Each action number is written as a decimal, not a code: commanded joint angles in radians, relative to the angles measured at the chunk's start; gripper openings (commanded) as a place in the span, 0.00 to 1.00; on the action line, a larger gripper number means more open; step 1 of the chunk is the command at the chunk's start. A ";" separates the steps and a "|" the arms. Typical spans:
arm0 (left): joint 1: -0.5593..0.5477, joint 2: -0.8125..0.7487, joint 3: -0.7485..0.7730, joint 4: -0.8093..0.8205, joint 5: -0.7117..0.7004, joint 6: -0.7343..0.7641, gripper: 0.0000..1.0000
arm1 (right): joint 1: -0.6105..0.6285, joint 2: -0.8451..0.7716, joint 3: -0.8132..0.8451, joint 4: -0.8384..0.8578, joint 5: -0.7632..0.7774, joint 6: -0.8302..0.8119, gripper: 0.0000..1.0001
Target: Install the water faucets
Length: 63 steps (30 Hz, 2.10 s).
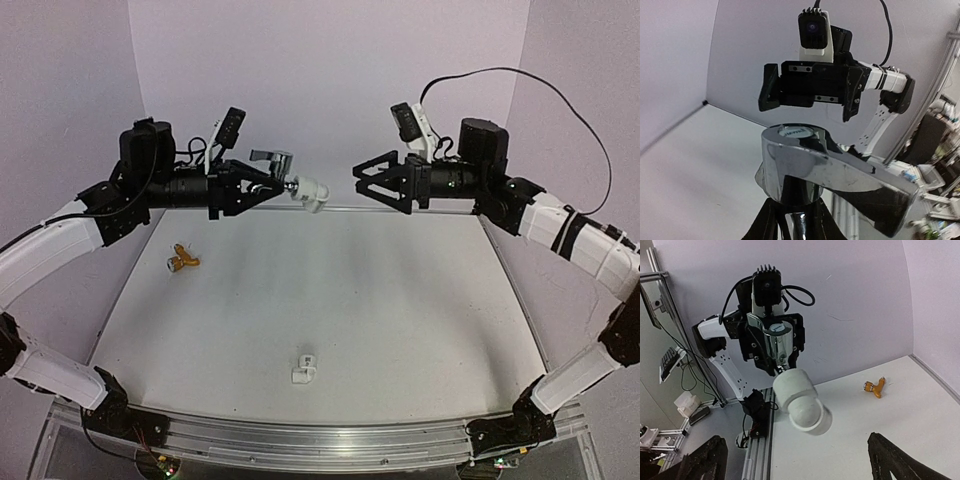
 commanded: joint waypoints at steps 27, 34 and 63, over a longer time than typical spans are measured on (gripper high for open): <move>-0.002 0.058 -0.118 0.403 0.155 -0.412 0.00 | 0.166 0.143 -0.010 0.182 0.045 0.110 0.32; -0.002 0.048 -0.131 0.403 0.145 -0.391 0.00 | 0.166 0.141 -0.034 0.229 0.044 0.189 0.11; 0.112 -0.099 -0.359 0.206 -0.364 -0.435 1.00 | -0.127 0.064 -0.390 0.257 0.455 0.302 0.00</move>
